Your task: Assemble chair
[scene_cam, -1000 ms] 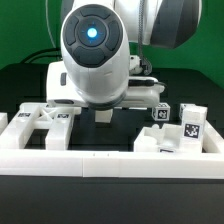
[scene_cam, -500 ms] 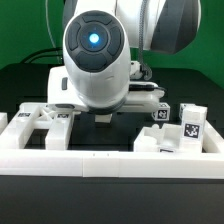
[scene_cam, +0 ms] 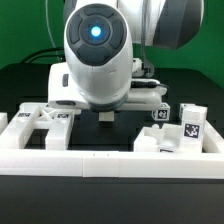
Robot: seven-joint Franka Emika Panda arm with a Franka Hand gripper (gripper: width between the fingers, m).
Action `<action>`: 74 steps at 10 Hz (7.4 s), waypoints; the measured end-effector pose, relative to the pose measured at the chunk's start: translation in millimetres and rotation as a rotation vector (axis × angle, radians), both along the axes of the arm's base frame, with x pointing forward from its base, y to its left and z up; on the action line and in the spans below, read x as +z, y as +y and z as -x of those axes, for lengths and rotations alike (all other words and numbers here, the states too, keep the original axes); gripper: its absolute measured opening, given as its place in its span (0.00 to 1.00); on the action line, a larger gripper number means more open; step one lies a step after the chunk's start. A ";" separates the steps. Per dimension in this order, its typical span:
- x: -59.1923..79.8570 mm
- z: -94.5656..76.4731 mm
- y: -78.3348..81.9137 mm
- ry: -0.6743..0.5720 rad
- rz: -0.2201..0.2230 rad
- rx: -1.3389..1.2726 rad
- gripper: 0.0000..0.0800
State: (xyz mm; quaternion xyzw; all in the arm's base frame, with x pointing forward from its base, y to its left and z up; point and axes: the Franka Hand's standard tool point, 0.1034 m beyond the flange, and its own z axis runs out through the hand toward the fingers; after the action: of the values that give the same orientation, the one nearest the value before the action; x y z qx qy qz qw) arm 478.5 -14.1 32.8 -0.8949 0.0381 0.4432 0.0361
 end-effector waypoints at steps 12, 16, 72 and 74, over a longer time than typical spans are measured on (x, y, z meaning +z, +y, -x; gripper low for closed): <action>67.4 -92.8 8.8 -0.471 0.028 -0.058 0.36; 55.7 -99.0 8.0 -0.775 0.076 -0.064 0.36; 48.9 -140.0 45.9 -1.067 0.094 -0.019 0.81; 50.6 -141.3 43.8 -1.071 0.094 -0.018 0.68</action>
Offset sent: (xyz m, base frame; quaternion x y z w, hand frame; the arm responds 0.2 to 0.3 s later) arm 0.0000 0.0000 0.0000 0.0000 0.0000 0.0000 1.0000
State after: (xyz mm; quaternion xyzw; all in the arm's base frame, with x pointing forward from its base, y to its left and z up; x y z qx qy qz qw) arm 619.8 29.7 83.5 -0.9960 0.0418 -0.0778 0.0140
